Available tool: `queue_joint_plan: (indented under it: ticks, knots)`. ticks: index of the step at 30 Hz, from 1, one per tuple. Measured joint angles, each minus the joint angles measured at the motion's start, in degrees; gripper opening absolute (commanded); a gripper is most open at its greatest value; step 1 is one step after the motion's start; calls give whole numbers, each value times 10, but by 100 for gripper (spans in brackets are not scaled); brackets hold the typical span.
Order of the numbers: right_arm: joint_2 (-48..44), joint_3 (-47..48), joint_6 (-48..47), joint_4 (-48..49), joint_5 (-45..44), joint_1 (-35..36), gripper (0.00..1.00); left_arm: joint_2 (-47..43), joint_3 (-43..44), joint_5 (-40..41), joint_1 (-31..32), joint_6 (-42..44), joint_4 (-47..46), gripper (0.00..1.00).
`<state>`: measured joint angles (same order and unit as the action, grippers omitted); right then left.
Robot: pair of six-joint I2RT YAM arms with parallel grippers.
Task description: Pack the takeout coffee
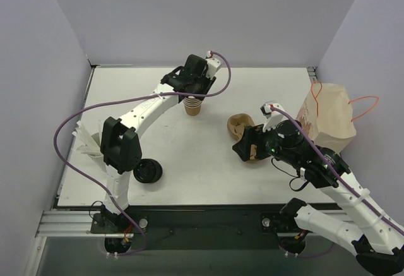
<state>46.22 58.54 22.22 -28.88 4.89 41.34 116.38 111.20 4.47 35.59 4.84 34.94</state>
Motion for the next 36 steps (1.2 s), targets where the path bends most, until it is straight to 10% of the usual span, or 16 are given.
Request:
queue_joint_plan:
  ticks: [11,36]
  knots:
    - [-3,0,-3,0,0,0,76,27,5,14,0,6,12,42]
    - [-5,0,-9,-1,0,0,76,39,30,37,0,19,31,0]
